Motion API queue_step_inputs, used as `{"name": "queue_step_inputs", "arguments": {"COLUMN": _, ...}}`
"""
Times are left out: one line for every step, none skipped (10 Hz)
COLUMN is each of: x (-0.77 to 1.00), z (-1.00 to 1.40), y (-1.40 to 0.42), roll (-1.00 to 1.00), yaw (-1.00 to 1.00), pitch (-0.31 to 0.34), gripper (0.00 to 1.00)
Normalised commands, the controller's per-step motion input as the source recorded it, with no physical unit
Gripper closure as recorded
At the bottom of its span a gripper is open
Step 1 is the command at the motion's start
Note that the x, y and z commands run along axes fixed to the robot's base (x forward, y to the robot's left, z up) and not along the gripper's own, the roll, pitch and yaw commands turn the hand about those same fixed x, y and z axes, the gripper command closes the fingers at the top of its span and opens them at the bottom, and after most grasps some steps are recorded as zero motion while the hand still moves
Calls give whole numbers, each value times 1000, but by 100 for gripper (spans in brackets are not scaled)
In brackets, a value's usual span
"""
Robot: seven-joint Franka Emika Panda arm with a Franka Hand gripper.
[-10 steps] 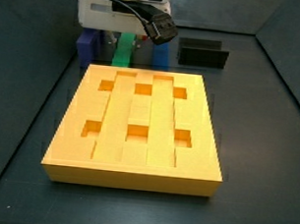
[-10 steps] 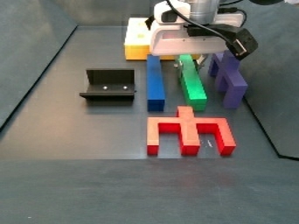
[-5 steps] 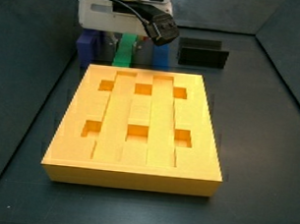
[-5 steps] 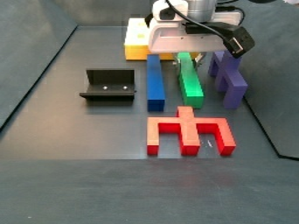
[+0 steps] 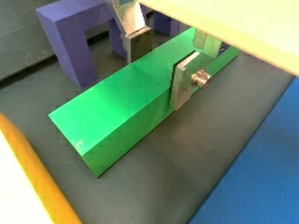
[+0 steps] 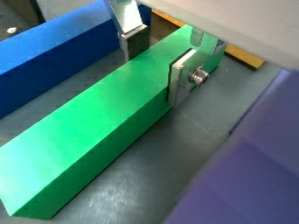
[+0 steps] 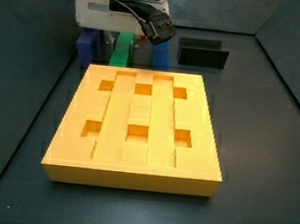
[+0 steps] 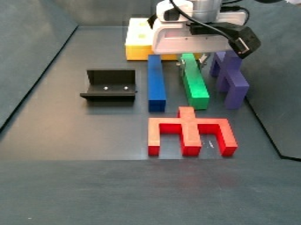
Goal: Pick up the green object. Move up. Move to above the board. Insert the green object.
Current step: Move up, then move to above the board.
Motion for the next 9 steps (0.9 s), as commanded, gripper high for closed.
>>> {"name": "queue_step_inputs", "arguments": {"x": 0, "z": 833, "y": 0, "roll": 0, "yaw": 0, "pitch": 0, "gripper": 100}}
{"name": "queue_step_inputs", "arguments": {"x": 5, "z": 822, "y": 8, "roll": -1, "yaw": 37, "pitch": 3, "gripper": 100}}
{"name": "queue_step_inputs", "arguments": {"x": -45, "z": 610, "y": 7, "roll": -11, "yaw": 47, "pitch": 35, "gripper": 100}}
{"name": "queue_step_inputs", "arguments": {"x": -23, "z": 312, "y": -7, "roll": -27, "yaw": 32, "pitch": 12, "gripper": 100}}
{"name": "queue_step_inputs", "arguments": {"x": 0, "z": 1400, "y": 0, "roll": 0, "yaw": 0, "pitch": 0, "gripper": 100}}
{"name": "queue_step_inputs", "arguments": {"x": 1, "z": 1400, "y": 0, "roll": 4, "yaw": -12, "pitch": 5, "gripper": 100}}
{"name": "queue_step_inputs", "arguments": {"x": -38, "z": 1400, "y": -4, "roll": -14, "yaw": -8, "pitch": 29, "gripper": 100}}
{"name": "queue_step_inputs", "arguments": {"x": -3, "z": 1400, "y": 0, "roll": -45, "yaw": -7, "pitch": 7, "gripper": 100}}
{"name": "queue_step_inputs", "arguments": {"x": 18, "z": 1400, "y": 0, "roll": -53, "yaw": -5, "pitch": 44, "gripper": 100}}
